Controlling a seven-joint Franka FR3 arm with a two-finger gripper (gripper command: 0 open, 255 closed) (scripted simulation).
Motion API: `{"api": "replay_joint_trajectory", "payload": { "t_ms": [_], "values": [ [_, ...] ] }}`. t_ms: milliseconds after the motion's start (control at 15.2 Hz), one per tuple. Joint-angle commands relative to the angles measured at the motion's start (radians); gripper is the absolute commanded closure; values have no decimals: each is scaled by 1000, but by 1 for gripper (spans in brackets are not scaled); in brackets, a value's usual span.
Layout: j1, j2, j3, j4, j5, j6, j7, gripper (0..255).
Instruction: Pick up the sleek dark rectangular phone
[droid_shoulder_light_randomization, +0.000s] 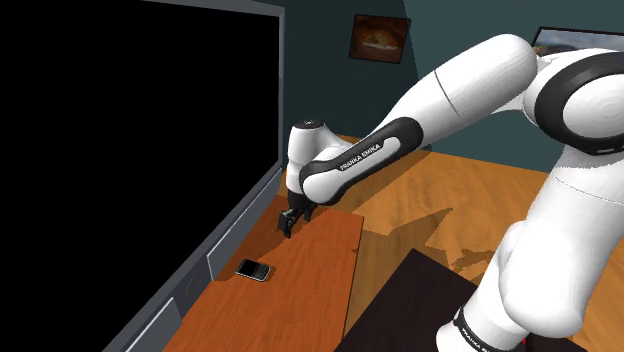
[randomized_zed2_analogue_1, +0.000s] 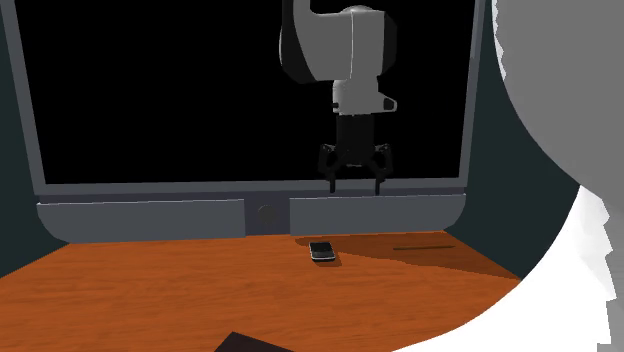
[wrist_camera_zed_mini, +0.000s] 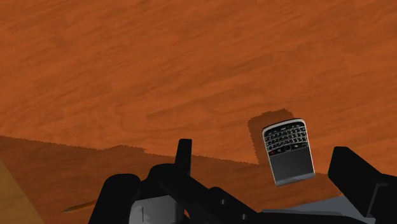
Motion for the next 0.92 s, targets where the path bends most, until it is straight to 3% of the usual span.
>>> {"api": "replay_joint_trajectory", "payload": {
  "t_ms": [0,858],
  "values": [
    [8,70,7,33,-10,32,6,0],
    [94,531,15,343,-86,144,41,0]
  ]
}}
